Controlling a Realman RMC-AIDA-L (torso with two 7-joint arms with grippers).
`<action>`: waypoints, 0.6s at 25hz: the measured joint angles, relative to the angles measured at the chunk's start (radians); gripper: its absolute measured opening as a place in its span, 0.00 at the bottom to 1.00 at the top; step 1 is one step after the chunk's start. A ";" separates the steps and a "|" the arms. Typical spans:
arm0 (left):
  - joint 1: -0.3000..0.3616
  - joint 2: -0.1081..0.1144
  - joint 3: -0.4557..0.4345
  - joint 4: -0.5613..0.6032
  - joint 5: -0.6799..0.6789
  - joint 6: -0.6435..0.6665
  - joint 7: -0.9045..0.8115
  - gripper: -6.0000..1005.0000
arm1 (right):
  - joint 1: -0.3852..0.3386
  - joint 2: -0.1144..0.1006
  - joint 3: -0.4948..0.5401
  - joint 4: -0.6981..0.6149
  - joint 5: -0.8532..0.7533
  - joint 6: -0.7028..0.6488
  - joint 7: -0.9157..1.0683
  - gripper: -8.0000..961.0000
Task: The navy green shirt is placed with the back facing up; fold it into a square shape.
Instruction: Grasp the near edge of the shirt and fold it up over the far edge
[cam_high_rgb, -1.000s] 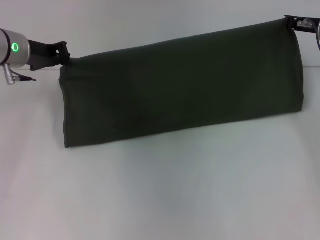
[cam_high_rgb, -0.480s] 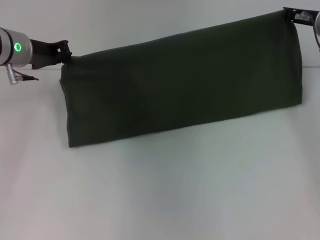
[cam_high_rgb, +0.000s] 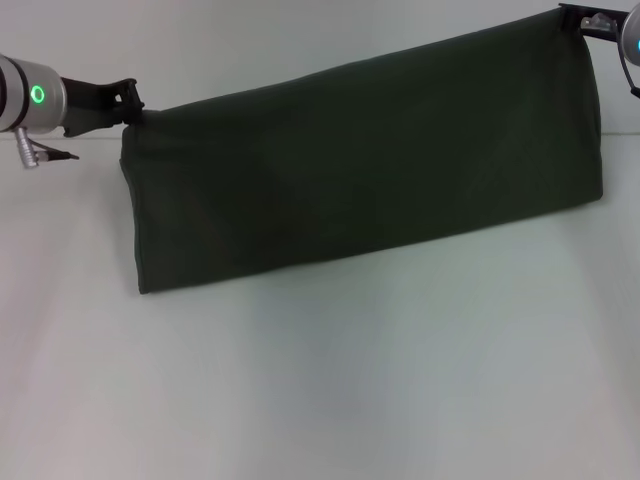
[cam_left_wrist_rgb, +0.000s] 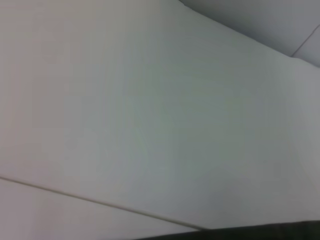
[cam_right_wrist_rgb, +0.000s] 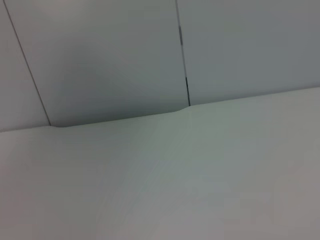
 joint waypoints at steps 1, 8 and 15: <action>0.000 0.000 -0.001 0.001 -0.004 -0.002 0.003 0.02 | 0.000 0.000 0.000 0.000 0.000 0.001 0.000 0.11; -0.002 -0.015 -0.003 0.008 -0.028 -0.049 0.011 0.06 | -0.002 -0.017 -0.007 0.008 -0.012 0.018 -0.002 0.12; 0.022 -0.060 -0.013 0.053 -0.056 -0.074 -0.008 0.26 | 0.006 -0.072 -0.003 0.000 -0.012 -0.005 -0.012 0.30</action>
